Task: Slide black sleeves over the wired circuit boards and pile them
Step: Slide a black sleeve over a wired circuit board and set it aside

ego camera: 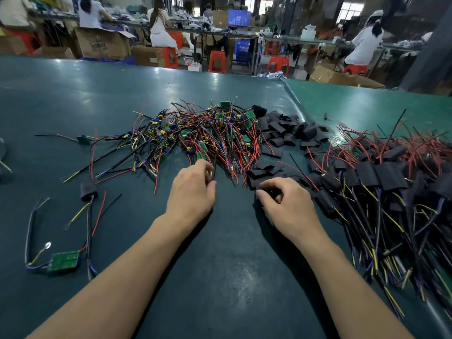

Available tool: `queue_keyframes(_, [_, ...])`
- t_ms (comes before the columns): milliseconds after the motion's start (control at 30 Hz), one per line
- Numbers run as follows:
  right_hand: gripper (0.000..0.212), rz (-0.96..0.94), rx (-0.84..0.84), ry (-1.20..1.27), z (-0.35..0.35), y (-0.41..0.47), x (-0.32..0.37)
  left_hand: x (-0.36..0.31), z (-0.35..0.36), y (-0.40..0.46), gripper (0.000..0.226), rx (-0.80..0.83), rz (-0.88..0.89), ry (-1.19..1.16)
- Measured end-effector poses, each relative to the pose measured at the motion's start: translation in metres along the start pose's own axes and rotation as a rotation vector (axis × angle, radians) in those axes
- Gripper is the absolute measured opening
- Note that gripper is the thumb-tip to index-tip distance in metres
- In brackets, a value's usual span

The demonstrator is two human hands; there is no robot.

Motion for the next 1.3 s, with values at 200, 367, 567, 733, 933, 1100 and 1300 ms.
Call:
queue_keyframes(200, [0.010, -0.004, -0.013, 0.015, 0.001, 0.001, 0.002, -0.001, -0.006, 0.001, 0.022, 0.044, -0.063, 0.013])
queue_keyframes(367, [0.011, 0.030, -0.060, 0.050, 0.001, 0.003, 0.000, -0.019, -0.020, -0.021, 0.016, -0.057, 0.128, -0.325])
queue_keyframes(567, [0.064, -0.235, 0.080, 0.116, 0.010, -0.001, 0.020, -0.042, -0.018, -0.043, 0.019, -0.040, 0.429, -0.334])
queue_keyframes(733, [0.031, -0.254, 0.050, 0.095, 0.014, -0.001, 0.017, -0.022, -0.001, -0.026, 0.041, -0.002, 0.120, 0.152])
queue_keyframes(933, [0.015, -0.112, -0.059, 0.200, 0.011, 0.002, 0.009, -0.015, 0.007, -0.023, 0.037, -0.025, 0.069, 0.196])
queue_keyframes(1100, [0.013, -0.099, -0.057, 0.205, 0.011, 0.002, 0.007, -0.006, 0.000, -0.011, 0.030, 0.051, -0.014, 0.319])
queue_keyframes(1300, [0.032, -0.070, -0.063, 0.273, 0.009, 0.004, 0.005, -0.021, -0.014, -0.026, 0.035, 0.283, 0.129, 0.016])
Point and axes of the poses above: each hand's wrist, its own y-axis towards the middle knuckle, its own z-axis out of the palm, x = y × z, the point moved 4 cm from there along y, towards the middle knuckle, and after that the axes turned 12 degrees about -z, right-handed, at the moved point
